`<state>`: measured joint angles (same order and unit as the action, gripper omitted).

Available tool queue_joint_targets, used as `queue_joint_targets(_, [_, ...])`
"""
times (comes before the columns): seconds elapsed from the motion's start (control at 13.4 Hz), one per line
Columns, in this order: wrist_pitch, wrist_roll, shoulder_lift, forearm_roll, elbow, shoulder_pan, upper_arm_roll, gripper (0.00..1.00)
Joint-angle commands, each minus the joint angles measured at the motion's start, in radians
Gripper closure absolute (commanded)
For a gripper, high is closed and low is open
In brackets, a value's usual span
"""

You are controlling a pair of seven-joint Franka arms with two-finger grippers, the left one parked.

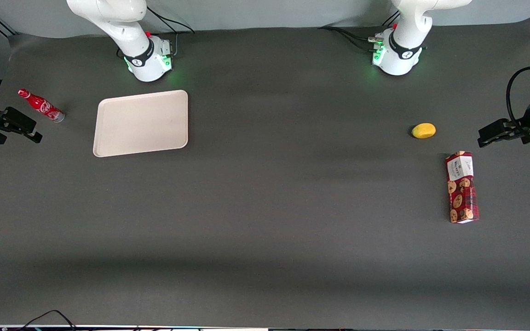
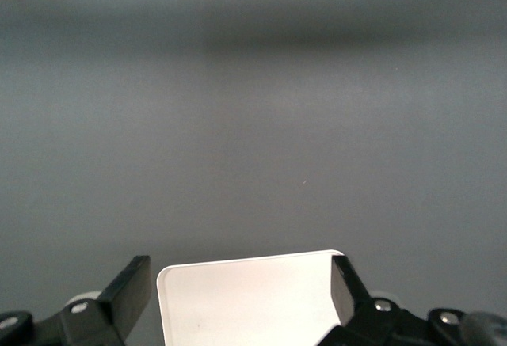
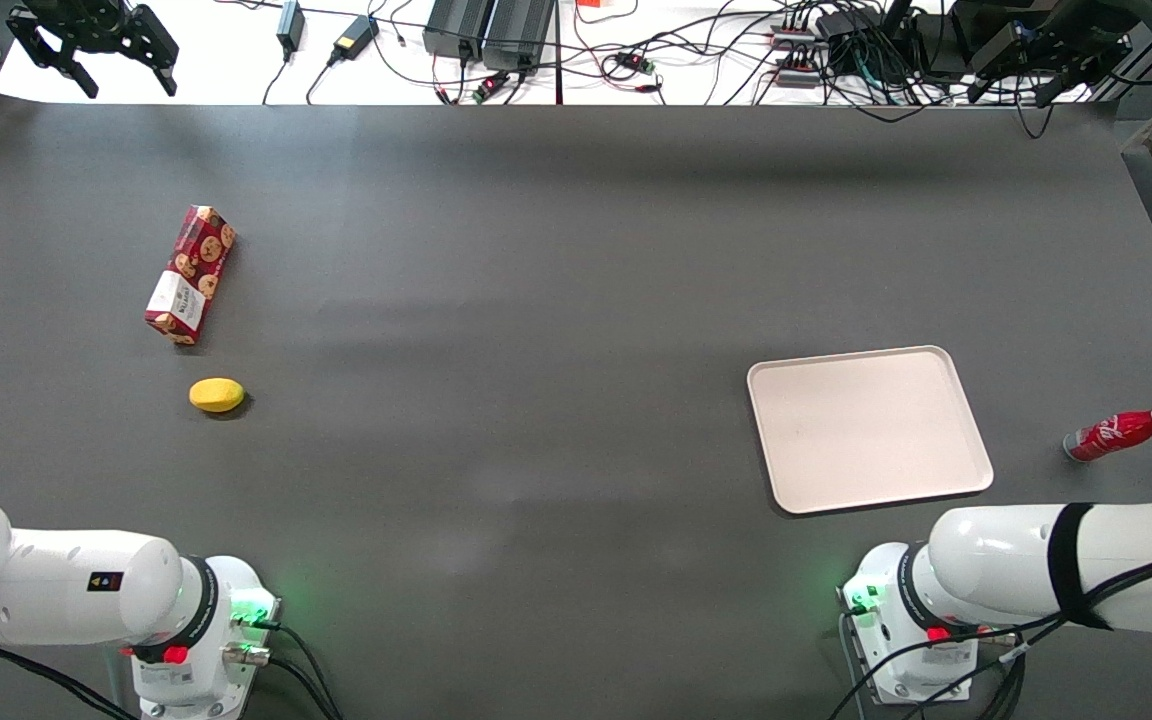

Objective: Place coke bottle on tray
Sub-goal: 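Move the open right gripper down over the red Coca-Cola bottle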

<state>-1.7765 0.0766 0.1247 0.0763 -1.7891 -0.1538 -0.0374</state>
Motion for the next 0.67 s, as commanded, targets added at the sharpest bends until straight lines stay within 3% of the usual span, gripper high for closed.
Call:
queue_joint_targets(0.0, [0.025,-0.02,-0.02,0.022,0.027,-0.004,0.002,0.0])
queue_joint_targets(0.22, [0.025,-0.018,-0.033,0.01,0.023,-0.004,0.002,0.0])
queue_joint_targets(0.37, [0.064,-0.005,-0.033,-0.001,-0.001,-0.012,0.062,0.0])
queue_joint_targets(0.52, [0.124,0.121,-0.028,-0.102,-0.041,-0.012,0.112,0.0])
queue_joint_targets(0.6, [0.12,0.155,-0.025,-0.119,-0.064,-0.012,0.146,0.0])
